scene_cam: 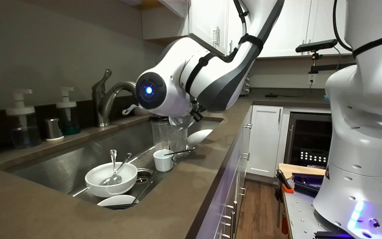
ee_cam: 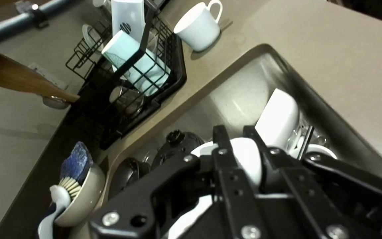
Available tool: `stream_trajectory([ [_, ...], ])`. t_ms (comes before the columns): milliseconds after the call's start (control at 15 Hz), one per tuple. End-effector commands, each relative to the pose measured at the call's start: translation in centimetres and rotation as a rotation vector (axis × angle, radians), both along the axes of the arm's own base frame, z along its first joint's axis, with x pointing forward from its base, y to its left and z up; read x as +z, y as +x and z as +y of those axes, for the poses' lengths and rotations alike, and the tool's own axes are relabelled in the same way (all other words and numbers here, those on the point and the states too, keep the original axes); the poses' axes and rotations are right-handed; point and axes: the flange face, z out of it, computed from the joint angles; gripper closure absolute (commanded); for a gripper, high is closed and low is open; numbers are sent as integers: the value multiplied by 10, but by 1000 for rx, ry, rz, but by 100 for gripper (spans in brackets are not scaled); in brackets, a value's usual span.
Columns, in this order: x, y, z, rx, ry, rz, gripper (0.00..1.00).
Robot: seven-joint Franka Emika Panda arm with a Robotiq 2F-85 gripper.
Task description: Get the cup on the left and pour the water in the sink, and put it on the left side of the sink
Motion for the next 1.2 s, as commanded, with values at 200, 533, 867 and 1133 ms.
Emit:
stream_trajectory([
  [200,6,3,15,57,153,-18,94],
  [533,12,4,30,110,308,-57,94],
  [867,25,7,48,204,439,-102,94],
  [1133,34,11,65,280,530,-127,94],
])
